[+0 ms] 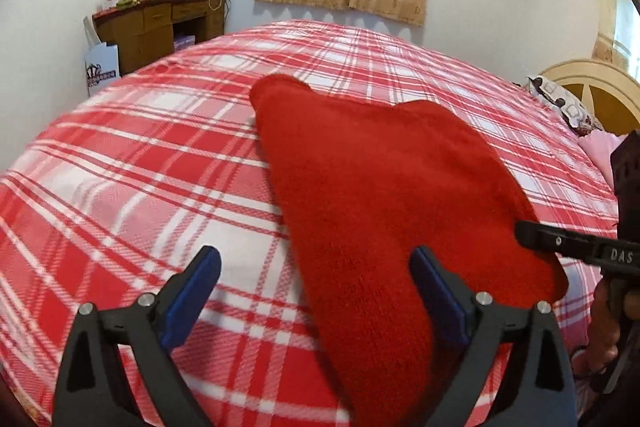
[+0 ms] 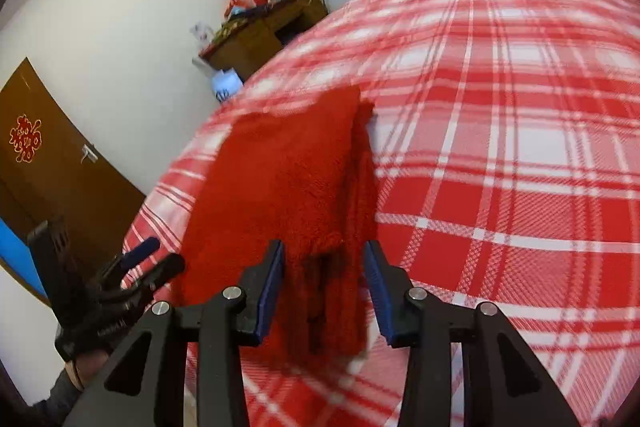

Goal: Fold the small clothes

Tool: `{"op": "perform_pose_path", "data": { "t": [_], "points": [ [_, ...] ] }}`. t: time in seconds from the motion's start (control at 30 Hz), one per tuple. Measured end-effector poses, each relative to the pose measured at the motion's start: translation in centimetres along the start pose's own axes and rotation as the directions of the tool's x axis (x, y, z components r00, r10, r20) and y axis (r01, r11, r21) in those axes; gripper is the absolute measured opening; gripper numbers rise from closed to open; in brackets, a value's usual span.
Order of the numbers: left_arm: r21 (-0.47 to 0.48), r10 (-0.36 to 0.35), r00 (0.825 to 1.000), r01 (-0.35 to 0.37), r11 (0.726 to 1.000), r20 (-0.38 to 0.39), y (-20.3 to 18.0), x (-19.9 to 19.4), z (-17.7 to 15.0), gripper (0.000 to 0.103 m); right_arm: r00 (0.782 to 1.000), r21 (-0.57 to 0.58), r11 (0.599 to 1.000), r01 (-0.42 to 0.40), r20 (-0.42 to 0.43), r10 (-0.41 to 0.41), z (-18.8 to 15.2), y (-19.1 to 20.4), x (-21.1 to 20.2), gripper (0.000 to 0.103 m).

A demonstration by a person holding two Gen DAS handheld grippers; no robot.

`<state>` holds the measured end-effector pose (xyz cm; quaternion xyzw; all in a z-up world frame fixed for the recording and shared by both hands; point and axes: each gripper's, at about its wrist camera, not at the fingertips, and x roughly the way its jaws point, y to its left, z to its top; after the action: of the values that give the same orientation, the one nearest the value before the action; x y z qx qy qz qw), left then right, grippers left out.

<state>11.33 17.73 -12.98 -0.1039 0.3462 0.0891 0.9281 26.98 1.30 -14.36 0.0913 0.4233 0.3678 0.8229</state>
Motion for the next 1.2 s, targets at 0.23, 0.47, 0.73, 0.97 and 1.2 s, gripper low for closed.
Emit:
{"op": "perform_pose_path", "data": {
  "t": [0.23,0.47,0.73,0.97,1.2],
  "points": [
    [0.07,0.022,0.996,-0.028,0.997,0.081,-0.9,-5.3,0.5,0.1,0.977,-0.099,0.99,0.102,0.195,-0.082,0.0,5.1,-6.6,0.068],
    [0.083,-0.018,0.985,0.004,0.997,0.169,-1.8,-8.6,2.3,0.103,0.956,-0.185,0.973,0.141,0.281,-0.085,-0.8,8.8,-10.0,0.07],
    [0.097,-0.044,0.974,0.023,0.995,0.222,-2.1,-10.5,2.9,0.103,0.95,-0.211,0.964,0.159,0.3,-0.091,-1.4,9.5,-11.1,0.07],
    [0.105,-0.049,0.97,0.024,0.994,0.238,-2.5,-10.9,2.9,0.103,0.947,-0.208,0.964,0.163,0.307,-0.094,-1.8,9.4,-11.7,0.07],
    [0.106,-0.048,0.97,0.023,0.994,0.238,-2.6,-11.0,2.7,0.103,0.946,-0.205,0.965,0.163,0.31,-0.094,-2.0,9.5,-12.1,0.07]
  ]
}}
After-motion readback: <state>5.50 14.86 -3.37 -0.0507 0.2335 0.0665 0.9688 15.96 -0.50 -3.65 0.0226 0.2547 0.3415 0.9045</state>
